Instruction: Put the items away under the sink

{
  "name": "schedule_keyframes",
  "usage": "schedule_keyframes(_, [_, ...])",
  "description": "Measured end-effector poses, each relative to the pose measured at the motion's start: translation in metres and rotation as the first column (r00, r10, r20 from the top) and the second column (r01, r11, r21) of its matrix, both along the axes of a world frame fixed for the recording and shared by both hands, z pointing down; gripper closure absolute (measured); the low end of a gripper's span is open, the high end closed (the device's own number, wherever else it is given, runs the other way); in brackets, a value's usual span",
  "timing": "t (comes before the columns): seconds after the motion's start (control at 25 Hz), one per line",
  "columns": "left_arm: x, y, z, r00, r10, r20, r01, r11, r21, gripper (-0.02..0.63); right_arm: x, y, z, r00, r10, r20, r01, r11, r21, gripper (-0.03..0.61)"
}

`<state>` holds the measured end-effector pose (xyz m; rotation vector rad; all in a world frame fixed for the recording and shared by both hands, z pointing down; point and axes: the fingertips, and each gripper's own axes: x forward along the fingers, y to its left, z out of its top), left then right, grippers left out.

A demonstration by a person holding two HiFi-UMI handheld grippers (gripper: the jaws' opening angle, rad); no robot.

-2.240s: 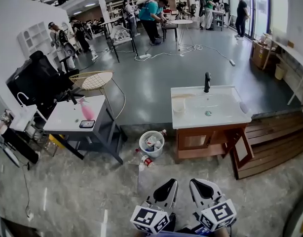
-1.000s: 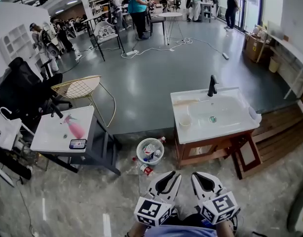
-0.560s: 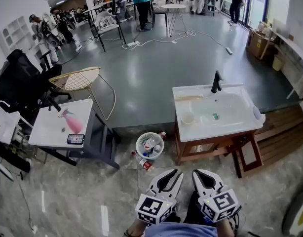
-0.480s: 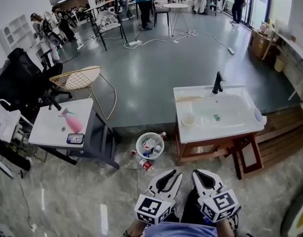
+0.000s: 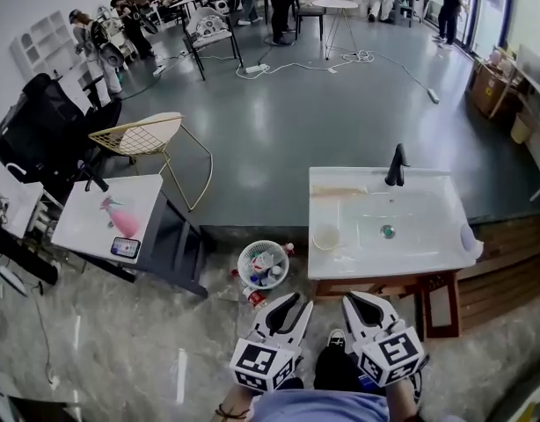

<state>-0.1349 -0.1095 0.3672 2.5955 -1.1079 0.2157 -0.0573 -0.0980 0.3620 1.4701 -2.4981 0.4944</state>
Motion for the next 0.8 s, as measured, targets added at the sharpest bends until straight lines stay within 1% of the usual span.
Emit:
schedule_keyframes(0.24, [0.029, -0.039, 0.001, 0.996, -0.087, 0.025, 0.087, 0.996, -0.012, 0.515, 0.032, -0.054, 0.005, 0.996, -0.084, 0.011, 0.084, 0.996, -0.015, 0.561])
schedule_keyframes(0.44, [0.046, -0.059, 0.009, 0.985, -0.166, 0.049, 0.168, 0.985, -0.027, 0.515, 0.053, -0.085, 0.020, 0.985, -0.171, 0.018, 0.171, 0.985, -0.029, 0.561])
schedule_keyframes(0.6, [0.051, -0.073, 0.012, 0.973, -0.225, 0.049, 0.227, 0.973, -0.032, 0.515, 0.059, -0.103, 0.035, 0.973, -0.233, 0.007, 0.233, 0.971, -0.045, 0.561])
schedule_keyframes(0.8, [0.056, -0.079, 0.013, 0.963, -0.261, 0.067, 0.265, 0.963, -0.046, 0.515, 0.066, -0.118, 0.054, 0.959, -0.281, -0.013, 0.280, 0.957, -0.070, 0.560])
